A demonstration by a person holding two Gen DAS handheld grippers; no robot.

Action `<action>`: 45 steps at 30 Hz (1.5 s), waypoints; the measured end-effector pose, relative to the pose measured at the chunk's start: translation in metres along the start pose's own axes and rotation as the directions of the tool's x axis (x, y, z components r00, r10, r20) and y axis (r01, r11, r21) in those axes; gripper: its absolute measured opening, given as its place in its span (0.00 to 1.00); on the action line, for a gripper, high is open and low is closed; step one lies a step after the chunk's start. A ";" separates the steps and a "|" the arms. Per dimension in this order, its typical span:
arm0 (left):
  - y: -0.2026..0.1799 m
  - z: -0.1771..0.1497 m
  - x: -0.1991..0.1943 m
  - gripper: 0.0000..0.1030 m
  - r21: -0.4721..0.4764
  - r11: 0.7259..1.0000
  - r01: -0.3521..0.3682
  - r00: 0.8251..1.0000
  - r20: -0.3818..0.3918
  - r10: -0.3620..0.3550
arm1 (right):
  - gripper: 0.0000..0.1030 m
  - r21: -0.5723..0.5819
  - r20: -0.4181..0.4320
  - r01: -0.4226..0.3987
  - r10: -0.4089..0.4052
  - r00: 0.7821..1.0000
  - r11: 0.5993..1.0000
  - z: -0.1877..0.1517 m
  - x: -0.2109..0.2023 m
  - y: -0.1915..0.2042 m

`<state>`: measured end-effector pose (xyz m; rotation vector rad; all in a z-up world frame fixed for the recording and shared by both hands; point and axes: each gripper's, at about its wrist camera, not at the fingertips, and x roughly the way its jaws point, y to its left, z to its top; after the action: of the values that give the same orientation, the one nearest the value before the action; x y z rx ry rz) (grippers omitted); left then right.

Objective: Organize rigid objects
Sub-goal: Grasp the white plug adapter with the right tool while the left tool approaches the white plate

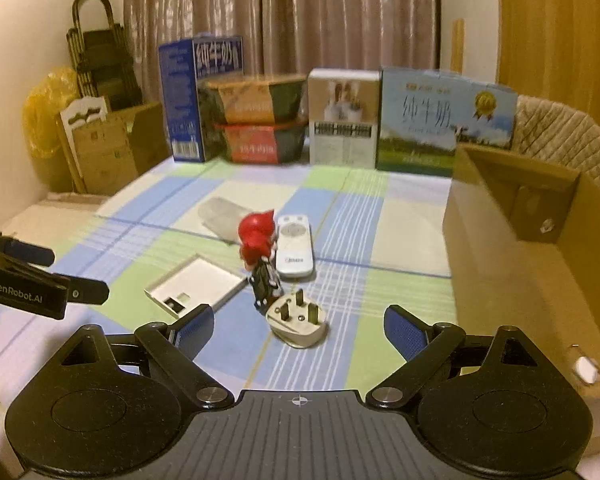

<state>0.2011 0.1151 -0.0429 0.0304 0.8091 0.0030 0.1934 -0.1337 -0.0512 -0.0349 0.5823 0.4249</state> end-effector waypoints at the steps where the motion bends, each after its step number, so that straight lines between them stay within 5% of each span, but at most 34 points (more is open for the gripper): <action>1: 0.000 0.001 0.005 0.97 0.000 1.000 0.003 1.000 0.001 -0.003 | 0.87 0.000 -0.011 -0.003 0.003 1.000 1.000 -0.001 0.007 -0.001; 7: 0.004 0.013 0.035 0.97 0.005 0.999 0.053 0.999 -0.009 -0.053 | 0.87 0.005 -0.087 -0.001 0.001 0.996 1.000 -0.004 0.048 -0.006; 20: -0.003 0.020 0.058 0.97 0.070 0.996 0.056 0.998 0.006 -0.057 | 0.85 0.031 -0.089 0.004 -0.002 0.996 1.000 -0.008 0.094 -0.006; 33: -0.007 0.018 0.076 0.97 0.060 0.995 0.079 0.996 -0.044 -0.076 | 0.50 0.011 -0.116 0.029 -0.027 0.993 1.000 -0.011 0.112 -0.004; 45: -0.020 0.023 0.090 0.95 0.081 0.989 0.126 0.992 -0.038 -0.124 | 0.49 0.067 -0.114 0.097 -0.089 0.990 0.993 -0.003 0.095 -0.014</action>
<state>0.2794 0.0953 -0.0931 0.0585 0.8427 -0.1491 0.2691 -0.1113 -0.1063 -0.0163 0.7022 0.3125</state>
